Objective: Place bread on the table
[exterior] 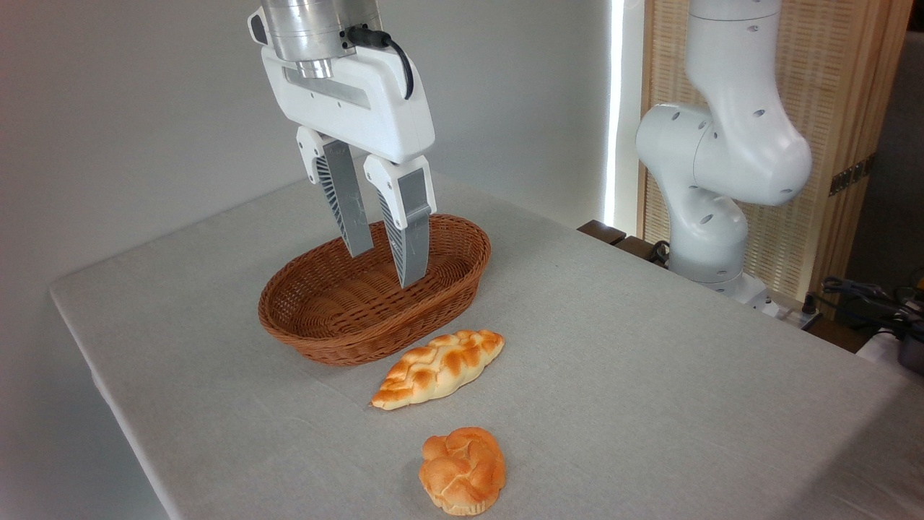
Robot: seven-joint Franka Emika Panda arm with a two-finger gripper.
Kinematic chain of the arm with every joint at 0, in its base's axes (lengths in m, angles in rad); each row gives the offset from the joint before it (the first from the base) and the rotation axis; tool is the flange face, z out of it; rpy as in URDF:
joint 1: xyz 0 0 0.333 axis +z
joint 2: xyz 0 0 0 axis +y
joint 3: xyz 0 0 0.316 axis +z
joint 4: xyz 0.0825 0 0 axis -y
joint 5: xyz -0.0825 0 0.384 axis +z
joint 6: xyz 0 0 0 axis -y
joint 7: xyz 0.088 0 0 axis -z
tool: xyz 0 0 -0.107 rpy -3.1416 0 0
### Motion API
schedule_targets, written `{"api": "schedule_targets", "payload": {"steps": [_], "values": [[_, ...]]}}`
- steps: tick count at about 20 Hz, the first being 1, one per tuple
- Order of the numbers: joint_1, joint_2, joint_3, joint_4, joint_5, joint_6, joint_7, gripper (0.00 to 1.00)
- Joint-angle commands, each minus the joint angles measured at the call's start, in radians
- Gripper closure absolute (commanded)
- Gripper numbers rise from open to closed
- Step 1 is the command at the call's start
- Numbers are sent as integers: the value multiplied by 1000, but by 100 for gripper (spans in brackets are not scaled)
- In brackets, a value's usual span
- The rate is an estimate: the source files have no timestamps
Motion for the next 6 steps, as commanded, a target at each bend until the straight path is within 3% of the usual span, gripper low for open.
{"api": "schedule_targets", "payload": {"steps": [1,6], "values": [[-20,4,20,19,9,-29,1,0],[-20,4,20,20,9,-29,2,0]]}}
